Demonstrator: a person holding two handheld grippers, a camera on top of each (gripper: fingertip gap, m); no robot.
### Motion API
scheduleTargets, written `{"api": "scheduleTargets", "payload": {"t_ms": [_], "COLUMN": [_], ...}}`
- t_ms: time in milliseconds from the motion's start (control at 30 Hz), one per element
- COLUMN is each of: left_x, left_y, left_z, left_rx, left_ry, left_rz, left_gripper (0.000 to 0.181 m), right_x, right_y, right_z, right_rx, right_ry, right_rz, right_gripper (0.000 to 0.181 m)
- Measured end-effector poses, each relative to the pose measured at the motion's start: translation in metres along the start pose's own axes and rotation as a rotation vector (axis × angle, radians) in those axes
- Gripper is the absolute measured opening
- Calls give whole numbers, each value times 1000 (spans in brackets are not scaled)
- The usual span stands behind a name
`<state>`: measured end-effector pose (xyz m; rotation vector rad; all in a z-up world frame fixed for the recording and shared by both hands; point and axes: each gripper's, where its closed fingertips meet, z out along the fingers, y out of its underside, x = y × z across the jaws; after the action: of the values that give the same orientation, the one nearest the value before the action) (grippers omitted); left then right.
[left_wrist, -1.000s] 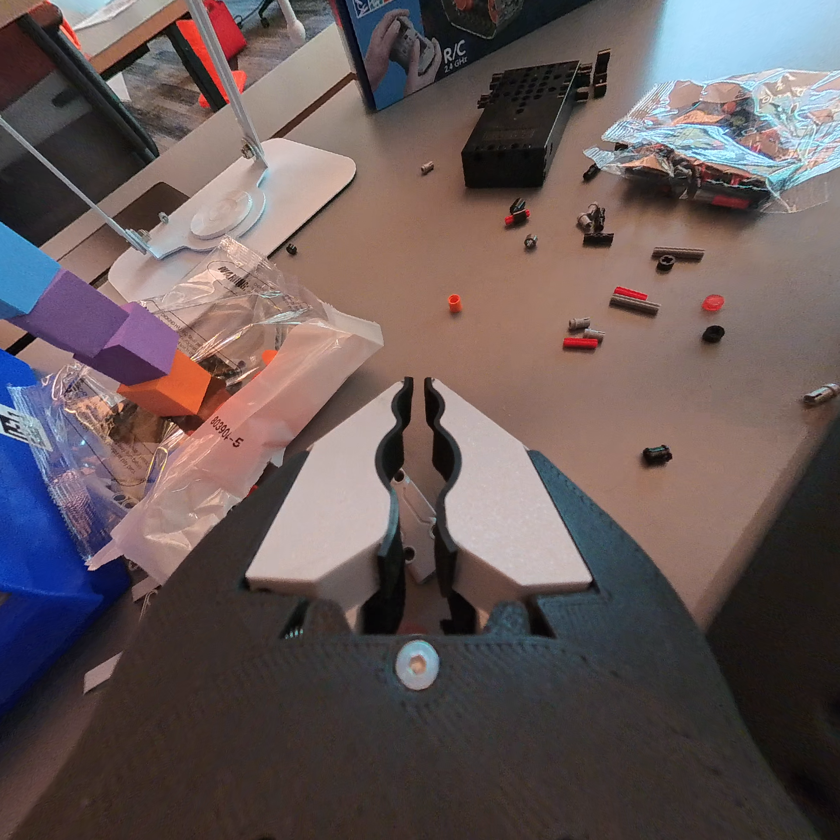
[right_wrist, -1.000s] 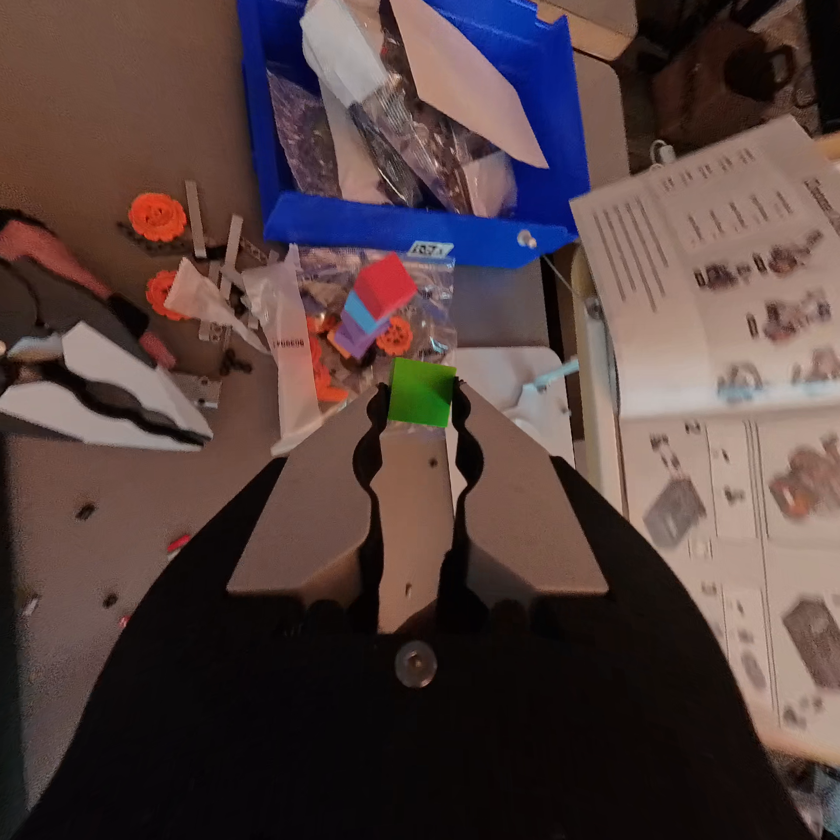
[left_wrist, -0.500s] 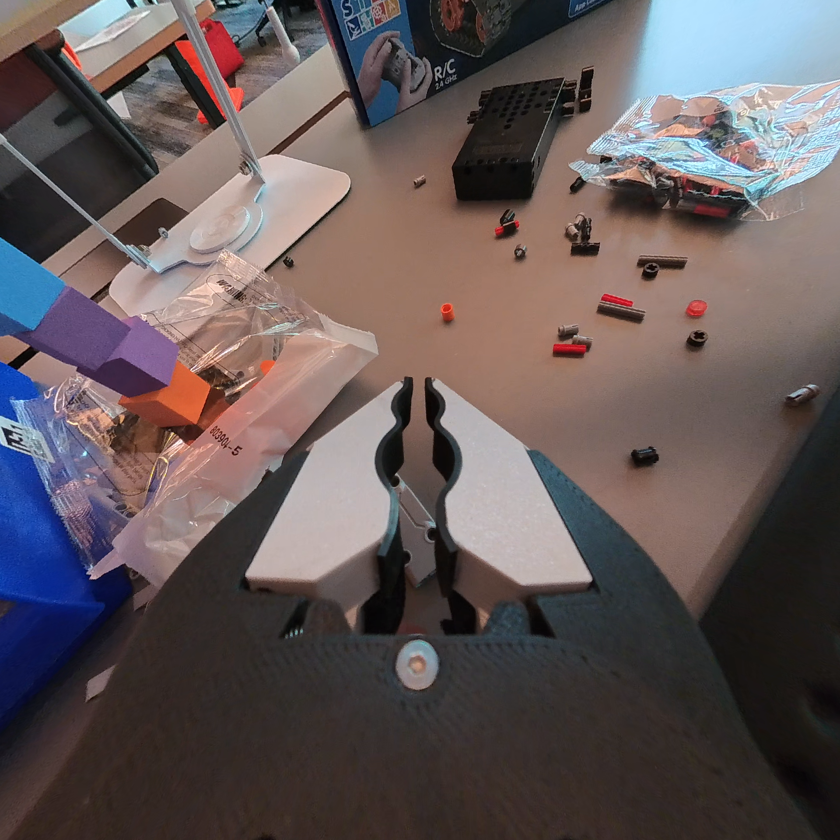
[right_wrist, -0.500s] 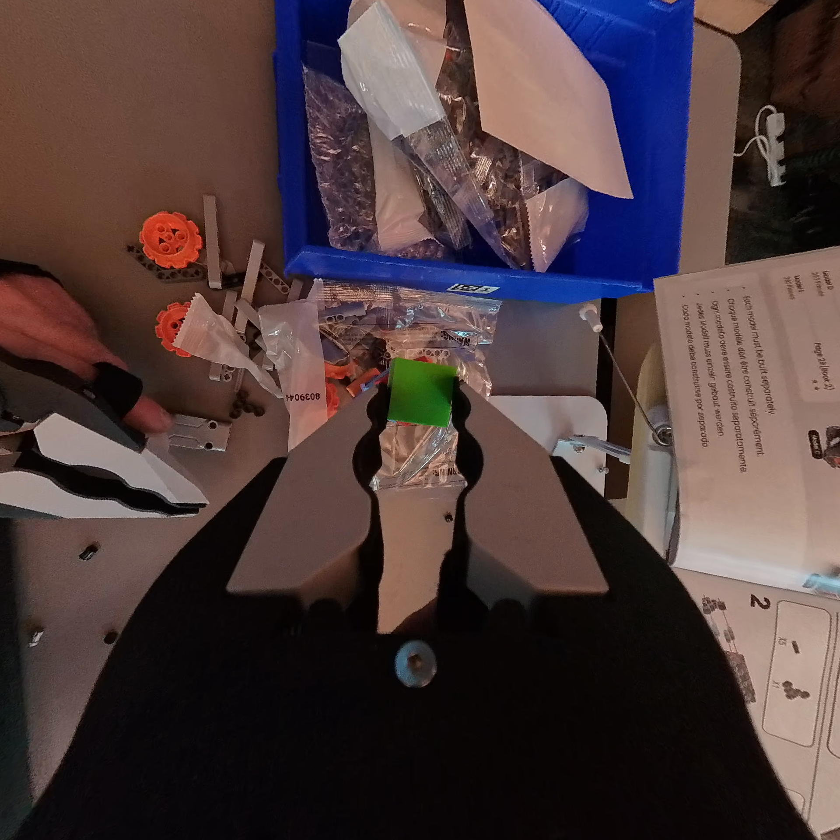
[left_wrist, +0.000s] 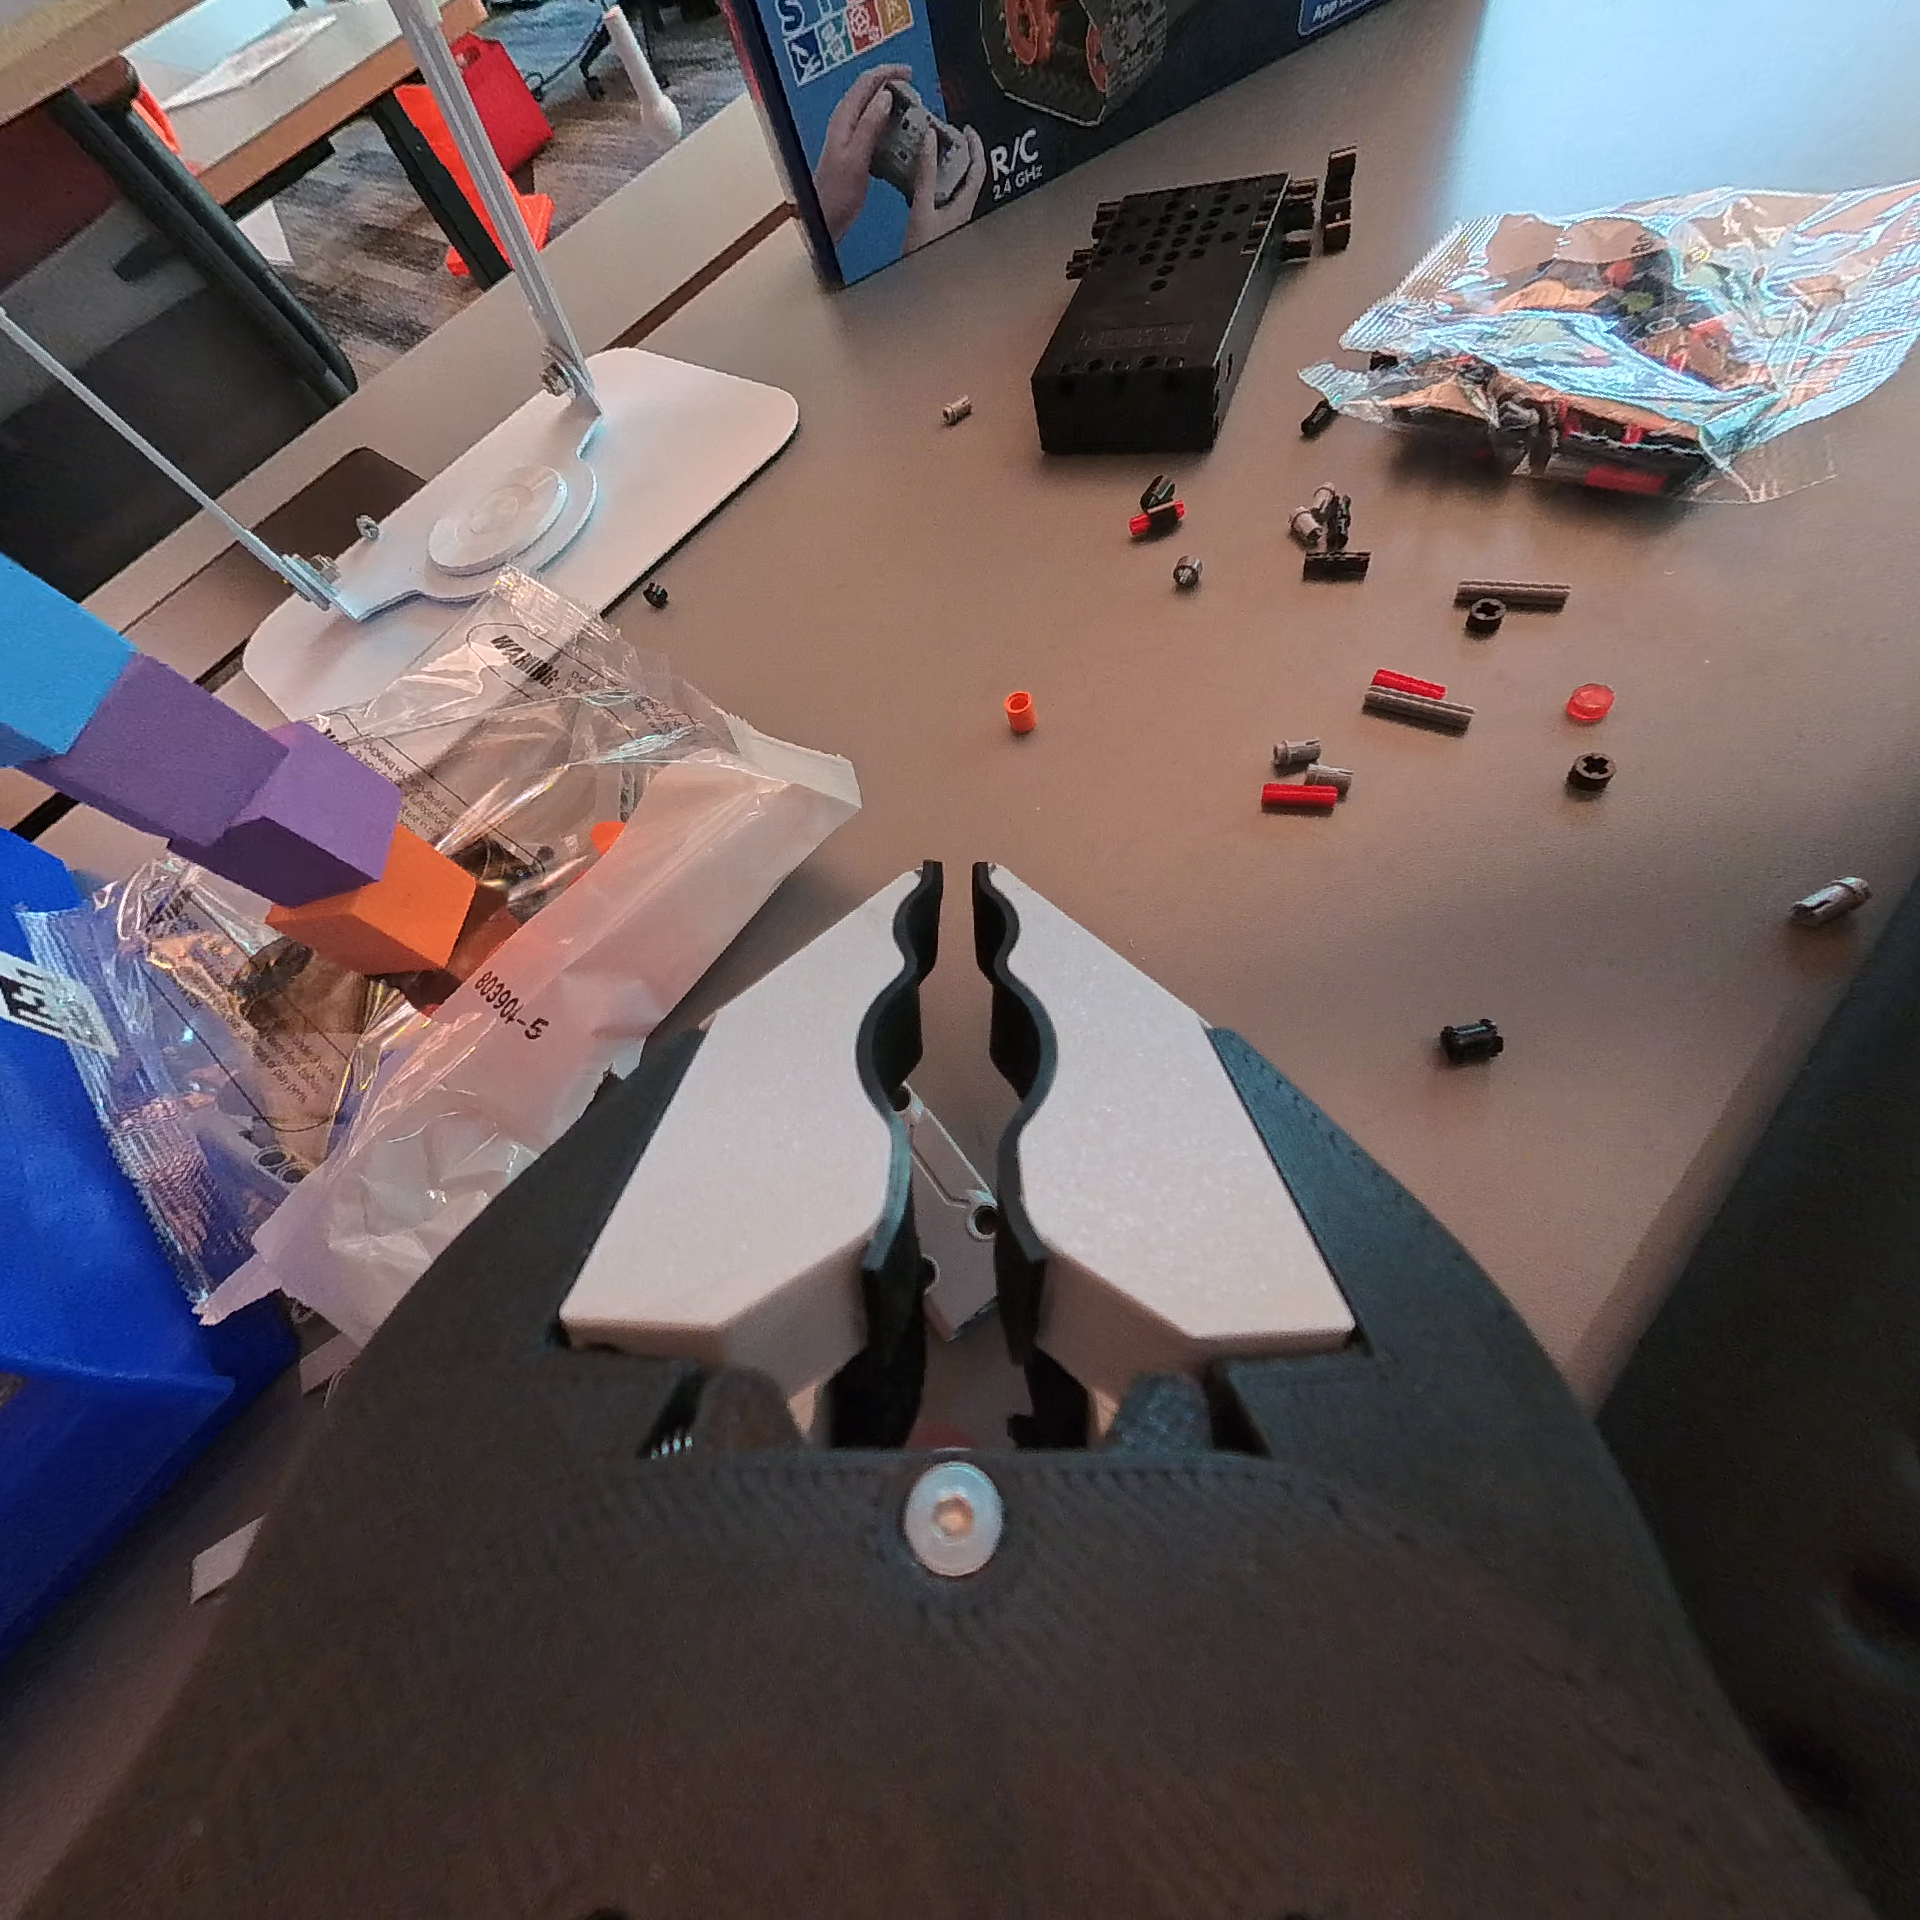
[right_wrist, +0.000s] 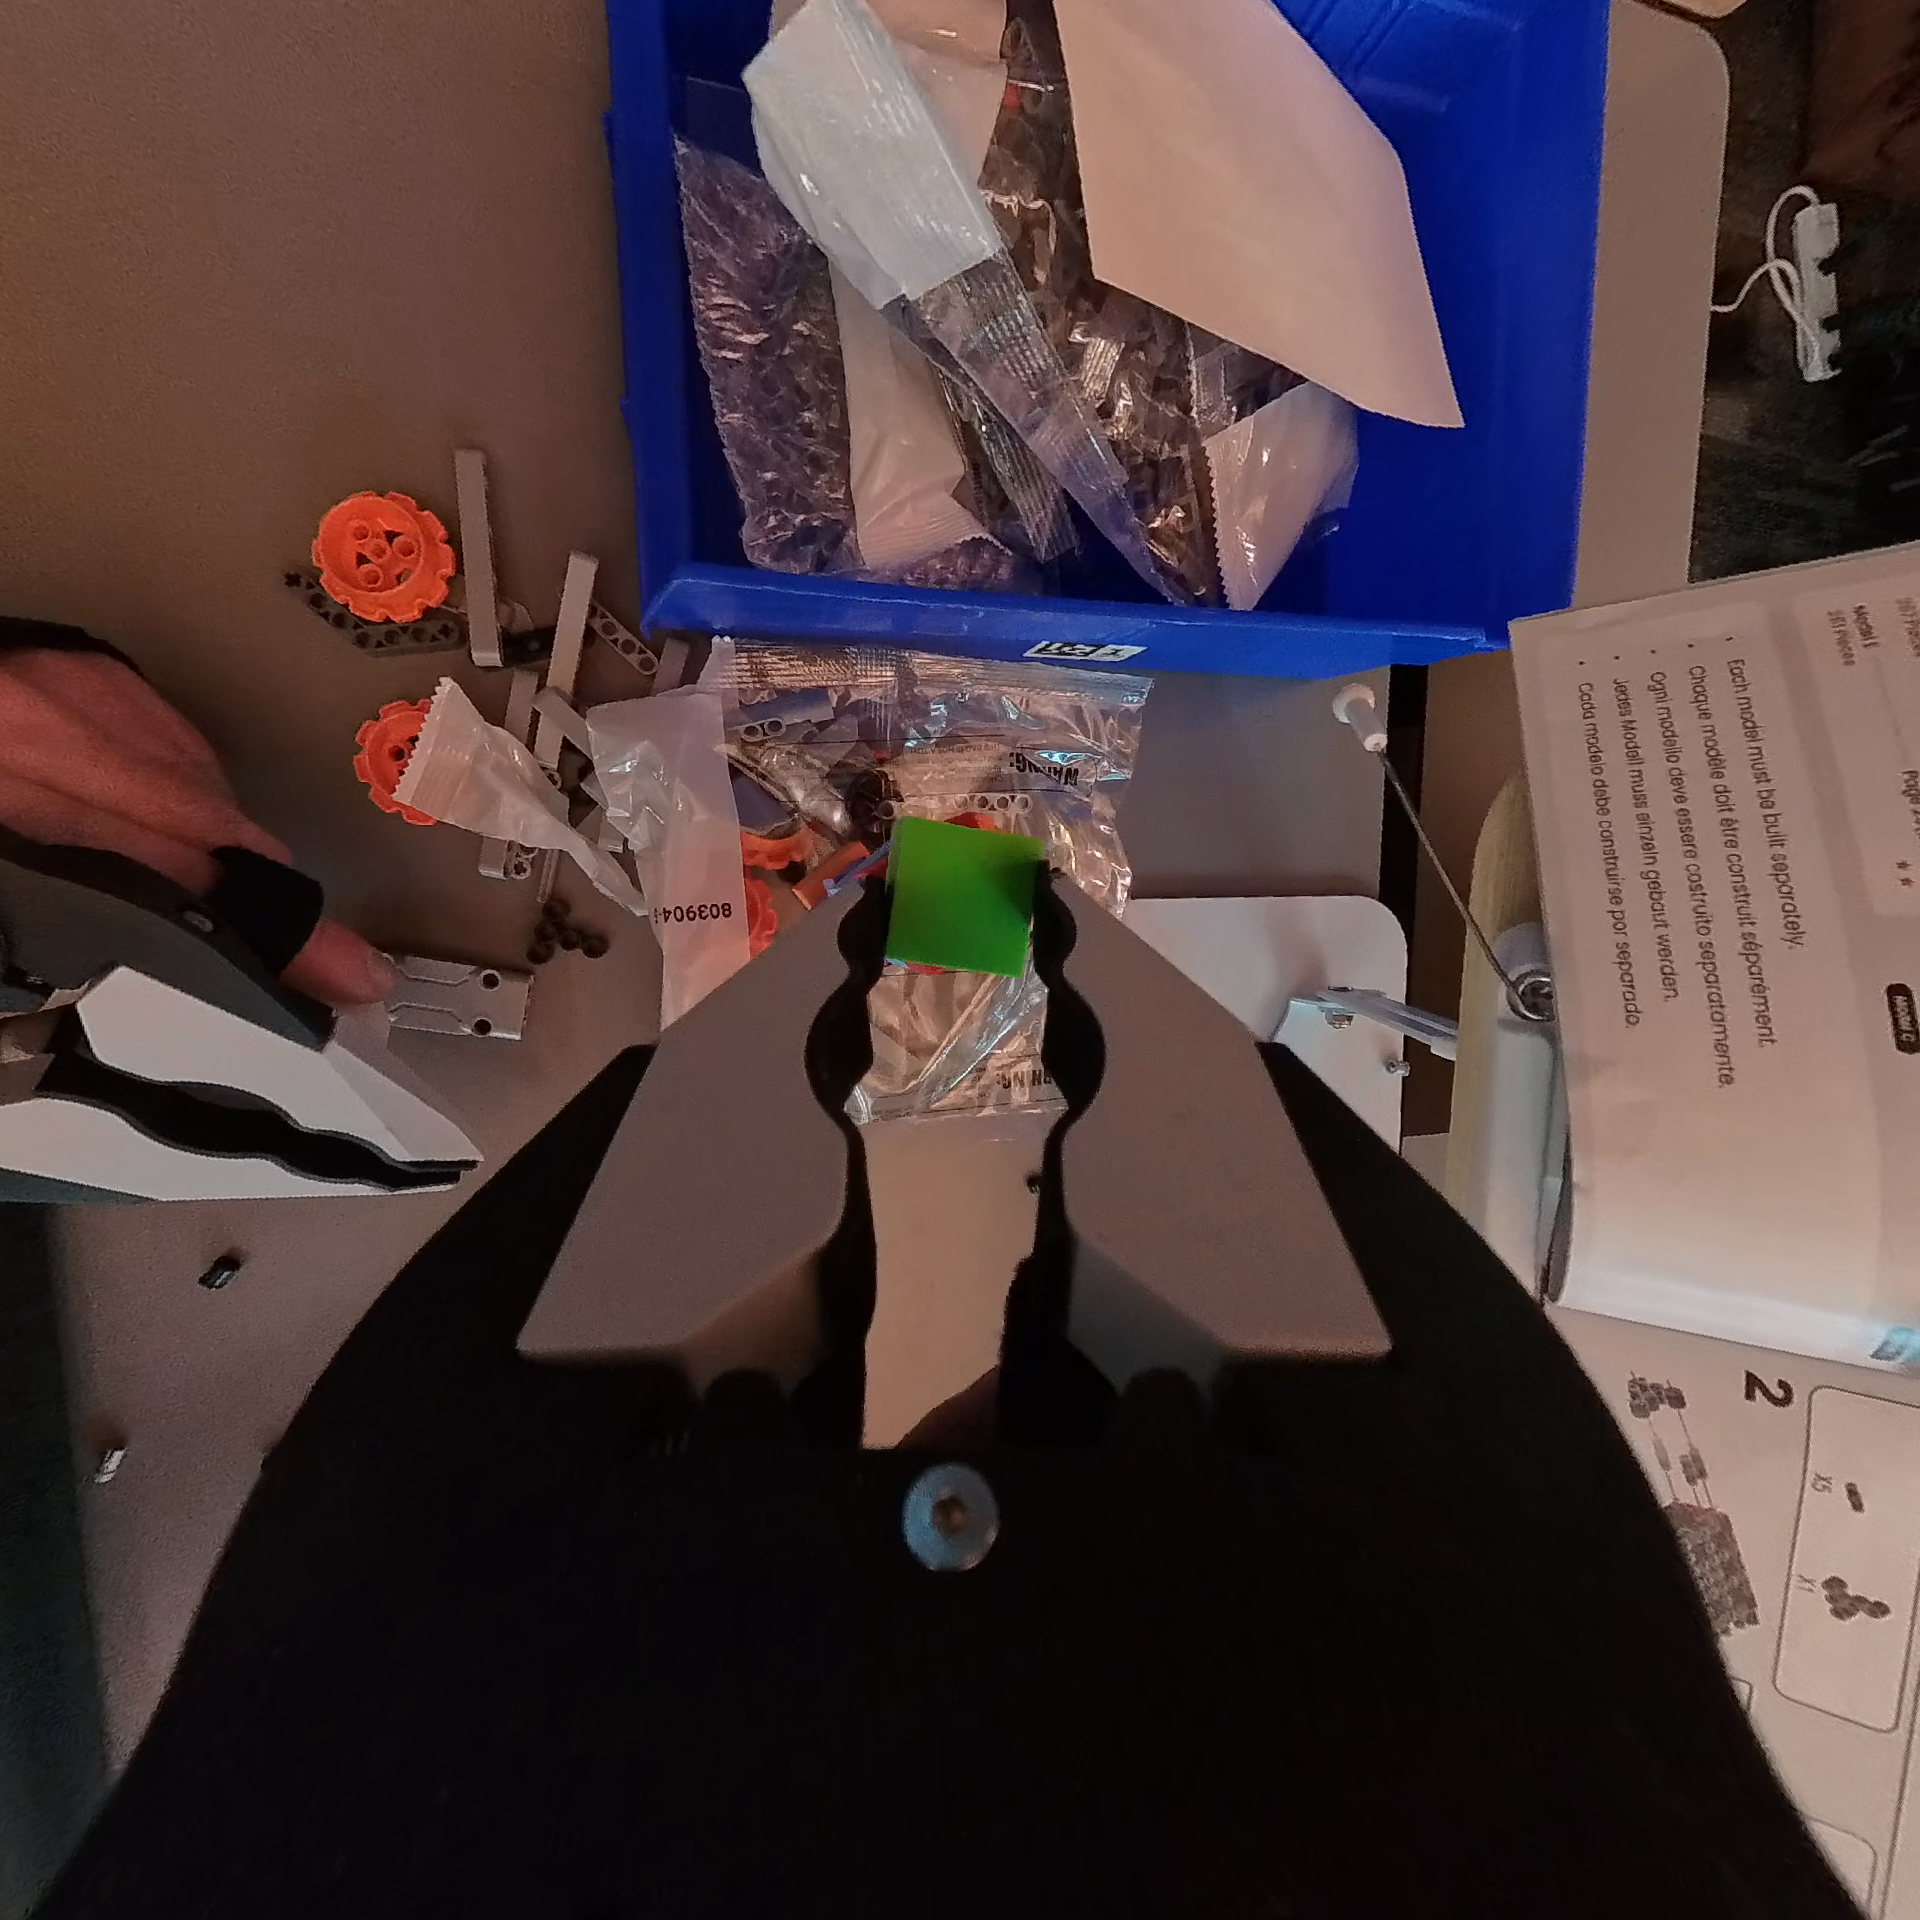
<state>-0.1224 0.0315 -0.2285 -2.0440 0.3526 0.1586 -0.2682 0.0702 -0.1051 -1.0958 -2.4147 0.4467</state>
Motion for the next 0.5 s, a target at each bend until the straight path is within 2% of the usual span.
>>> {"api": "scheduleTargets", "payload": {"t_ms": [333, 500], "left_x": [0, -1], "left_y": [1, 1], "left_z": [0, 0], "left_rx": [-2, -1], "left_ry": [0, -2], "left_rz": [-2, -6], "left_gripper": [5, 5], "right_x": [1, 5], "right_y": [1, -6], "right_z": [0, -19], "right_rx": [7, 65], "right_ry": [-5, 42], "right_rz": [13, 16], "right_gripper": [34, 38]}}
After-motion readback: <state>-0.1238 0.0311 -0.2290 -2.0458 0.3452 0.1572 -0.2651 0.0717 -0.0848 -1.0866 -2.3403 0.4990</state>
